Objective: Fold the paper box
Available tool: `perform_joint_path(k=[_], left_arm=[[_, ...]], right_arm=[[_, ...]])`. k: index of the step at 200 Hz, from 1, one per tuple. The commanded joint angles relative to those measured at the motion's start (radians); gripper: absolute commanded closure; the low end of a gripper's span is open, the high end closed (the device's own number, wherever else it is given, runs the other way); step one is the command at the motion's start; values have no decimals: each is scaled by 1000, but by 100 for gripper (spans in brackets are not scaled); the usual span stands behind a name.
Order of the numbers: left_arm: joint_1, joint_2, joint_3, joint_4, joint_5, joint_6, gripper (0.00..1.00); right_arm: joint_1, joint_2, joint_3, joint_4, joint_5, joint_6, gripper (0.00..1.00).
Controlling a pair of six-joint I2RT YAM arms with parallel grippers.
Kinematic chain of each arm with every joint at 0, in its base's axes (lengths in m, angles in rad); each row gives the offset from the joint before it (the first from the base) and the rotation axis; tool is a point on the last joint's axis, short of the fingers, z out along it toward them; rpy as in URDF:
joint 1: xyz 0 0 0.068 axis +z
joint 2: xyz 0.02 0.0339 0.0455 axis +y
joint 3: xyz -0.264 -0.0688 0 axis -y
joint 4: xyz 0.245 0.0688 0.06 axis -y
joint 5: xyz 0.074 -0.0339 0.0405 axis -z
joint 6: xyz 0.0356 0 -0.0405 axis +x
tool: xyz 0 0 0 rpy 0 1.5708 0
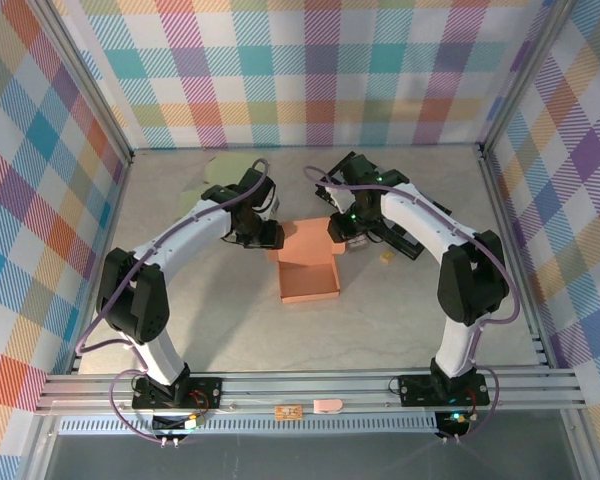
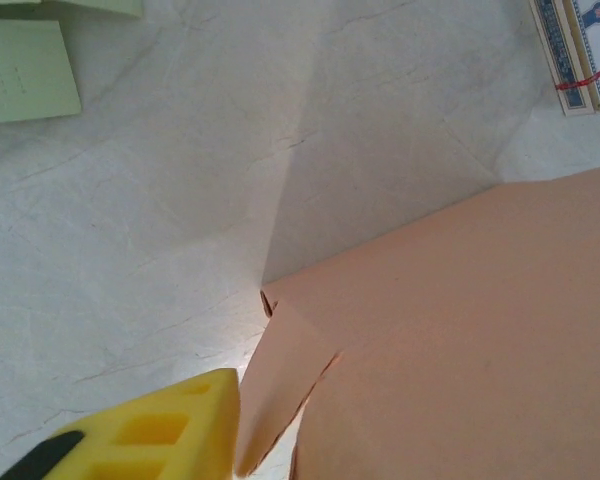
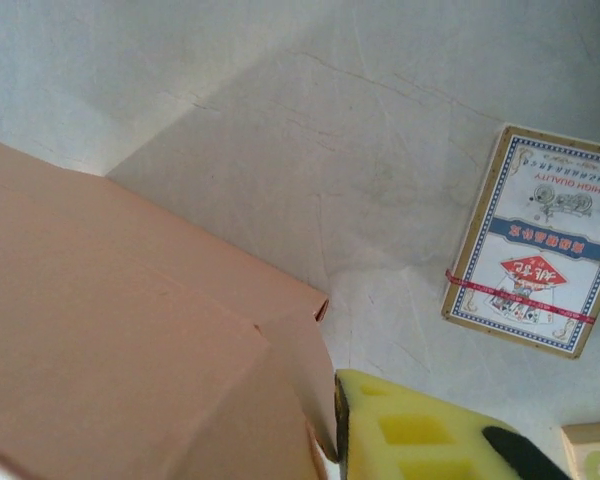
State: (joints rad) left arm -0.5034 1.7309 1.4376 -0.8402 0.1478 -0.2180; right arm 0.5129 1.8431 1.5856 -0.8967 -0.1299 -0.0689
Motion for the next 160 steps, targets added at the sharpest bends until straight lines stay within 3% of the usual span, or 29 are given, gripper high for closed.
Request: perform_joint_path(k=[1,39,103,121,160], left_arm=[[-10,14,43,-31,-3,6,71],[-12,20,55,-38,-11,2,78],[-19,29,69,-40,-40,-40,96],[-23,30,73,-39,-59,-62,100],[-24,41,90,0,-99,-156,100]], right_arm=[[11,12,36,-34,18,-21,77],[14,13,56,-56,33,-16,82],[54,27,79,-49,103,38,100],[69,19,79,-25,135,83,100],[98,-2,76,60,201,249,100]])
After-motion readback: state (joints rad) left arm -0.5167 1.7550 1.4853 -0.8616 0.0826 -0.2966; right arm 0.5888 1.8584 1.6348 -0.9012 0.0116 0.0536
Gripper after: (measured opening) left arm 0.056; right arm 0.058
